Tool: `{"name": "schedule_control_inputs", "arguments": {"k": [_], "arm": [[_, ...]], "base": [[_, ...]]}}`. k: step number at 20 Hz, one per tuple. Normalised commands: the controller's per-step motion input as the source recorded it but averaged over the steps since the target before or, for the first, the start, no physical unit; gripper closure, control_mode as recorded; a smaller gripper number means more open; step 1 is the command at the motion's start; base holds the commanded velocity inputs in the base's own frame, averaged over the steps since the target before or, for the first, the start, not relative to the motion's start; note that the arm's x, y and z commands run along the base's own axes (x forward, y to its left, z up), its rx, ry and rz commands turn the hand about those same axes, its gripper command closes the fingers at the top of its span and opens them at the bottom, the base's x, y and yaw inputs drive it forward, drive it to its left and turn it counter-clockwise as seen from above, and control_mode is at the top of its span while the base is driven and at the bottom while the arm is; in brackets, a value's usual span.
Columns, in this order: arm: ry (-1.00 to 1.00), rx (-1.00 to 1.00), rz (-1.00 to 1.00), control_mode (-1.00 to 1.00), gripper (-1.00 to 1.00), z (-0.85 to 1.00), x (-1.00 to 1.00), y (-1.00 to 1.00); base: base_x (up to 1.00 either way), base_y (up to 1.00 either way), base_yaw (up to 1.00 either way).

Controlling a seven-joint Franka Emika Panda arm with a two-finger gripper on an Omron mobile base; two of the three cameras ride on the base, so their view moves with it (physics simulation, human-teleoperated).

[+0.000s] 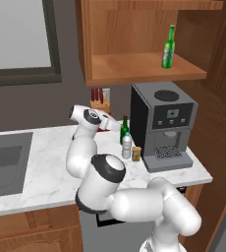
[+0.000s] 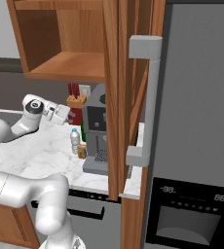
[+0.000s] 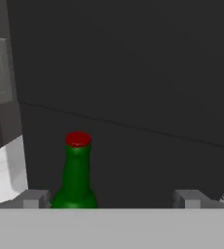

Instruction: Sort all alcoholic drinks to one cabinet, and non-alcoholic drinks to the other.

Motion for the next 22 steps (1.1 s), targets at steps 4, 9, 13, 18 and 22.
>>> {"name": "schedule_control_inputs", "arguments": {"k": [4,9,13,18,22], "arm": [[0.01,0.01,0.00,-1.00,-1.00,-0.16,0.14,0.00],[0.03,0.03,0.00,-1.00,-1.00,-0.14,0.25,0.00],[0.05,0.02,0.00,-1.00,-1.00,-0.14,0.31,0.00],[0.05,0.02,0.00,-1.00,-1.00,-0.13,0.31,0.00],[0.02,0.01,0.00,-1.00,-1.00,-0.12,0.07,-0.02]], "base": [[0.00,0.00,0.00],[0.00,0.00,0.00],[0.00,0.00,0.00],[0.00,0.00,0.00],[0.00,0.00,0.00]]}}
